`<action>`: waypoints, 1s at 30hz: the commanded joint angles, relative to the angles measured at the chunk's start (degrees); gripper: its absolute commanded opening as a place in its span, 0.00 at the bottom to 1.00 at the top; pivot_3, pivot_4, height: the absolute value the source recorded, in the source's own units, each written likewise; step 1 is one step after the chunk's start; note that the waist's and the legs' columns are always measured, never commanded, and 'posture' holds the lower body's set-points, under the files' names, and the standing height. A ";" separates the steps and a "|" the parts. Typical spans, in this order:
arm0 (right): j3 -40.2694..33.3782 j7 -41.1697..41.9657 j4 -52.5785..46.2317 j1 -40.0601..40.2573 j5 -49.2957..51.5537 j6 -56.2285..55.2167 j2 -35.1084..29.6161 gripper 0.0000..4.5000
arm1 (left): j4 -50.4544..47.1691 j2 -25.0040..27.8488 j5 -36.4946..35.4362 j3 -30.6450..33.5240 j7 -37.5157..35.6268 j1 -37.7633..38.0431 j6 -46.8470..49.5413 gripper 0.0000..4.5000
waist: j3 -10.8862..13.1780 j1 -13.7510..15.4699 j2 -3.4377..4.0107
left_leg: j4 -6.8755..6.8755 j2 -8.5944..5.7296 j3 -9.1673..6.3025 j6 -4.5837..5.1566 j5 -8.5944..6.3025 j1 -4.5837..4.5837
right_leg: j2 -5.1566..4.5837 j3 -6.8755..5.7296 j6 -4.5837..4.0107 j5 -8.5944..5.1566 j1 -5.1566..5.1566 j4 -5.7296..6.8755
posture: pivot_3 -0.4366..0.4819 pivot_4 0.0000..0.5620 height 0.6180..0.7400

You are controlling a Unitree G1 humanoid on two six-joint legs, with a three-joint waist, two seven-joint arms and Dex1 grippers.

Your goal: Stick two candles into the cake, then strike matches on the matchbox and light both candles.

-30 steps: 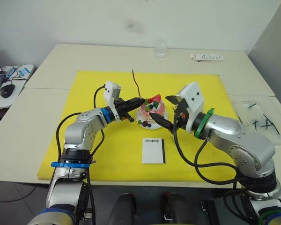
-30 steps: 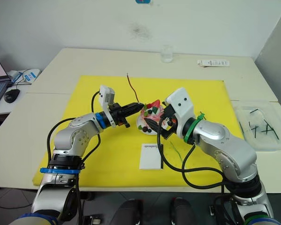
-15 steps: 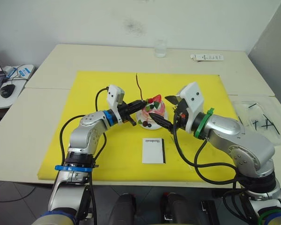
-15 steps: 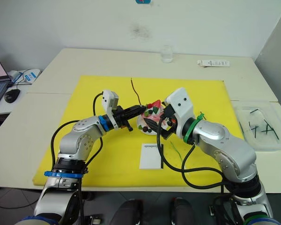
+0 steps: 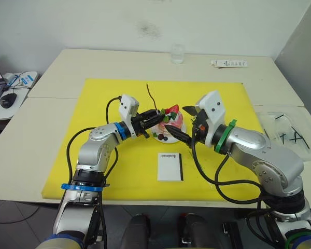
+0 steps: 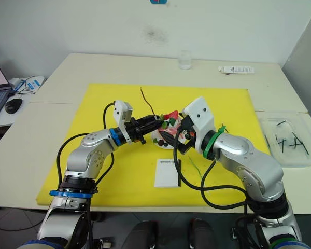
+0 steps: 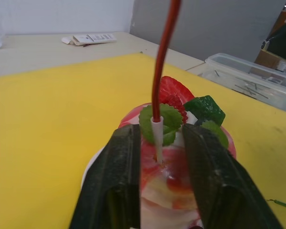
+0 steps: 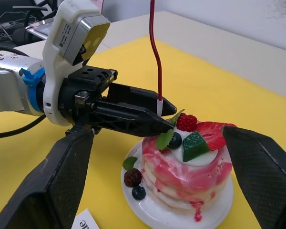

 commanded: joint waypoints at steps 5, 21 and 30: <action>-0.74 0.61 -0.72 -0.88 -0.87 -0.80 0.21 1.00 | -3.02 1.71 -0.84 1.27 -0.76 -0.46 0.29 0.75 | 0.00 -0.01 0.00 | 0.00 0.00 0.00 0.00 0.00 0.00 | 0.00 0.00 0.00 0.00 0.00 0.00 | 0.48 0.27 1.00; -2.74 3.31 -0.13 0.48 -1.55 -1.03 -0.94 1.00 | -15.05 9.53 -4.09 4.34 -1.41 3.86 7.09 0.75 | 0.00 -0.08 0.00 | -0.02 0.04 0.00 0.00 0.00 0.02 | 0.00 0.01 0.00 0.00 -0.01 0.01 | 0.48 0.27 1.00; -10.82 8.71 1.80 4.85 -0.07 -1.56 -8.09 1.00 | -27.89 15.76 -8.58 6.72 -2.32 12.38 11.65 0.79 | 0.00 -0.01 0.00 | -0.01 0.01 0.01 0.00 0.00 0.04 | -0.05 0.02 0.00 0.00 0.03 -0.01 | 0.48 0.27 1.00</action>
